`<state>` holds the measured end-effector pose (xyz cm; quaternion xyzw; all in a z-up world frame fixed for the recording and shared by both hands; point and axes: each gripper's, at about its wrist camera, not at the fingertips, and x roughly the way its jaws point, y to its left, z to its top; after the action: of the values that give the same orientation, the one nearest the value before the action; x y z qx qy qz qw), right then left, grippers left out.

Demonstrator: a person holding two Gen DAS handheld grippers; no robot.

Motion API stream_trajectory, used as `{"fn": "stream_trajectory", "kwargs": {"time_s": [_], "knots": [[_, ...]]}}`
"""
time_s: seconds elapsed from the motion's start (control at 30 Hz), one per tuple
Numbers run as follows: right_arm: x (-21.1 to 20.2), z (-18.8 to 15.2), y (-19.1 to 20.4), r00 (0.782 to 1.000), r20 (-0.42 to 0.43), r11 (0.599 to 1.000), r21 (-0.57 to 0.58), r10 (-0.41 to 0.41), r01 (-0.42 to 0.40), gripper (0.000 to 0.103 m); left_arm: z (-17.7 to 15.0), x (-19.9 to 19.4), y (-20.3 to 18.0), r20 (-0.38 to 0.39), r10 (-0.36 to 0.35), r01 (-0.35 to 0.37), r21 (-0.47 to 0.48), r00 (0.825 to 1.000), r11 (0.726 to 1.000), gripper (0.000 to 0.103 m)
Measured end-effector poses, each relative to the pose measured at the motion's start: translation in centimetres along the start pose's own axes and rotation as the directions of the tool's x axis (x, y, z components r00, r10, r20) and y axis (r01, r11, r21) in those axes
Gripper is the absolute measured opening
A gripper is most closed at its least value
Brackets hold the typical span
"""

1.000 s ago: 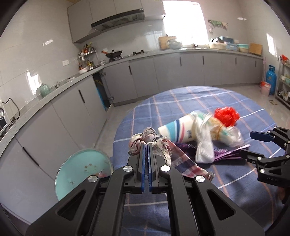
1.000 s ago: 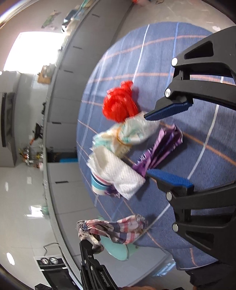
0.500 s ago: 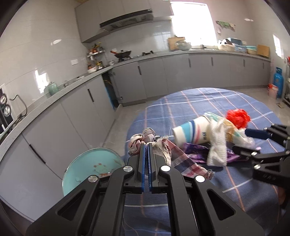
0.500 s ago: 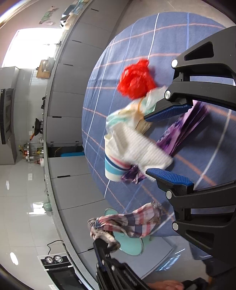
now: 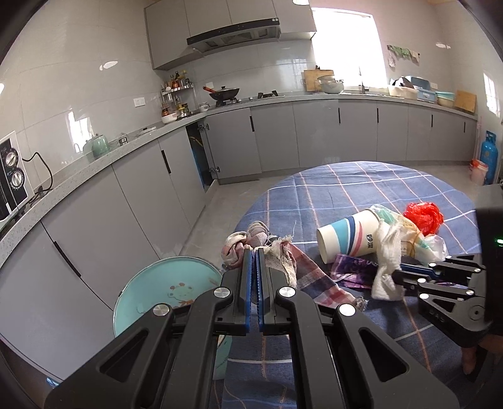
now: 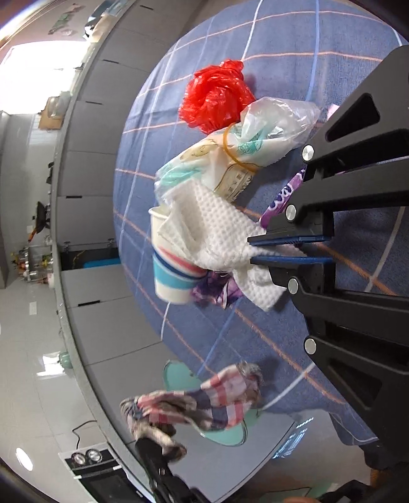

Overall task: Collect trash
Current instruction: 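Grasp the white textured paper towel with the right gripper, then carry the plaid rag and paper towel over the teal bin with both grippers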

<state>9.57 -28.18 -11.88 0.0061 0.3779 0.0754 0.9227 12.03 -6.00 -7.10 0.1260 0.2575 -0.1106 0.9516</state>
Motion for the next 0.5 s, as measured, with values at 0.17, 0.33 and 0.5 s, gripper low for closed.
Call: {"fn": "stream_trajectory", "kwargs": {"time_s": [0.17, 0.33, 0.5], "knots": [[-2.4, 0.6, 0.7, 0.998, 0.069, 0.999, -0.034, -0.015, 0.018, 0.007, 0.2, -0.6, 0.9, 0.012, 0.006, -0.005, -0.002, 1.000, 1.000, 0.003], [-3.1, 2.1, 1.7, 0.994, 0.106, 0.998, -0.066, 0.011, -0.004, 0.007, 0.1, -0.9, 2.5, 0.025, 0.053, -0.053, -0.005, 0.998, 0.999, 0.003], [-2.6, 3.6, 3.4, 0.992, 0.124, 0.994, -0.109, 0.039, -0.026, 0.007, -0.3, -0.8, 4.7, 0.014, 0.098, -0.098, -0.030, 0.995, 0.995, 0.003]]}}
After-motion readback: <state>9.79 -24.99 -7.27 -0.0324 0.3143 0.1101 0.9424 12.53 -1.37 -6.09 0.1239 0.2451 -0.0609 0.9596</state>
